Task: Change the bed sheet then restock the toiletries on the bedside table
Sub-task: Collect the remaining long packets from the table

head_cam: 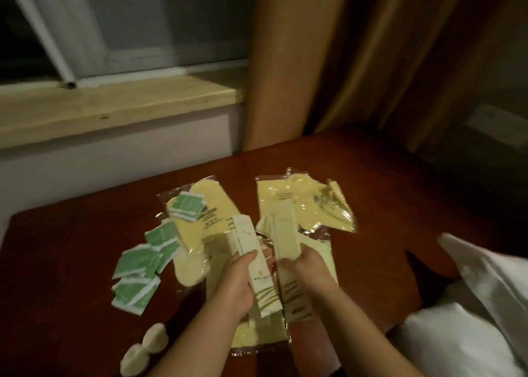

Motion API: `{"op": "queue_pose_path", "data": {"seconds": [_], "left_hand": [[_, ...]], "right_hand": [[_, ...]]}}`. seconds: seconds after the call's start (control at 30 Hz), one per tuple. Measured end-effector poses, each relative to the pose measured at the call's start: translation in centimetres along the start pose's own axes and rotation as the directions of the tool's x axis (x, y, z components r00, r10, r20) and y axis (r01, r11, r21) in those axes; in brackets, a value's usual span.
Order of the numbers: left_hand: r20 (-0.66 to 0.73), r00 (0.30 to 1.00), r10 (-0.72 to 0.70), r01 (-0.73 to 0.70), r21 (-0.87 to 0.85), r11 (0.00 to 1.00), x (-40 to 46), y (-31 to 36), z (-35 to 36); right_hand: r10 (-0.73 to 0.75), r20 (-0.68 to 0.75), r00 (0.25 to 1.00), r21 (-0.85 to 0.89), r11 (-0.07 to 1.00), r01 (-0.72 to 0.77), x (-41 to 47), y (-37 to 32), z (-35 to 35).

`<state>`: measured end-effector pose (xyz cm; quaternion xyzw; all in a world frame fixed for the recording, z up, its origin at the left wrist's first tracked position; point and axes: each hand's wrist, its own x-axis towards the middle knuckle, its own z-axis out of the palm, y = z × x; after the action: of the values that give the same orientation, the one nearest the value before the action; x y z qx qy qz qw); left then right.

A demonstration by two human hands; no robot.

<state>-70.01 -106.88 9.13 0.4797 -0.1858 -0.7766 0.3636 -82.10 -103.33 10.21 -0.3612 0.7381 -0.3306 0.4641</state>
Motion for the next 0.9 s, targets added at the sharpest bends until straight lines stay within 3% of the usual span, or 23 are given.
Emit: {"op": "queue_pose_path", "data": {"seconds": [0.1,0.17,0.23,0.33,0.47,0.57,0.67,0.77,0.83,0.9], "left_hand": [[0.192,0.975,-0.110,0.092,0.103,0.990,-1.8,-1.2,1.9],[0.330,0.918,-0.222,0.158,0.211,0.965,-4.2,-3.4,3.5],[0.387,0.880,-0.274,0.179,0.263,0.948,-6.1,-5.7,4.2],[0.506,0.730,-0.460,0.260,0.417,0.871,-11.6,-11.8,6.4],[0.605,0.510,-0.611,0.153,0.636,0.757,-21.8,-20.5,10.0],[0.649,0.336,-0.682,0.052,0.711,0.702,-31.2,-26.0,11.5],[0.672,0.181,-0.718,0.000,0.730,0.683,-41.0,-31.8,11.9],[0.671,0.056,-0.739,0.058,0.737,0.674,-52.6,-39.1,10.3],[0.620,-0.036,-0.784,0.093,0.783,0.615,-61.1,-44.4,8.0],[0.537,-0.083,-0.840,0.066,0.844,0.533,-69.1,-48.8,4.4]], "right_hand": [[0.095,-0.265,0.960,0.205,0.978,-0.041,-4.8,2.0,-2.8],[0.180,-0.432,0.884,0.415,0.910,0.017,-9.9,4.1,-4.1],[0.252,-0.481,0.840,0.543,0.837,0.061,-13.9,5.0,-4.6],[0.380,-0.595,0.708,0.649,0.747,0.145,-23.1,7.4,-6.6],[0.485,-0.768,0.418,0.576,0.809,0.120,-37.0,13.0,-9.4],[0.559,-0.789,0.255,0.602,0.786,0.138,-47.6,17.8,-8.9],[0.616,-0.768,0.176,0.640,0.750,0.164,-58.5,22.6,-6.5],[0.654,-0.755,0.058,0.655,0.745,0.124,-70.8,27.8,-3.3],[0.672,-0.737,-0.068,0.662,0.739,0.123,-79.4,30.8,-1.6],[0.686,-0.695,-0.214,0.673,0.726,0.139,-87.2,33.1,-0.2]]}}
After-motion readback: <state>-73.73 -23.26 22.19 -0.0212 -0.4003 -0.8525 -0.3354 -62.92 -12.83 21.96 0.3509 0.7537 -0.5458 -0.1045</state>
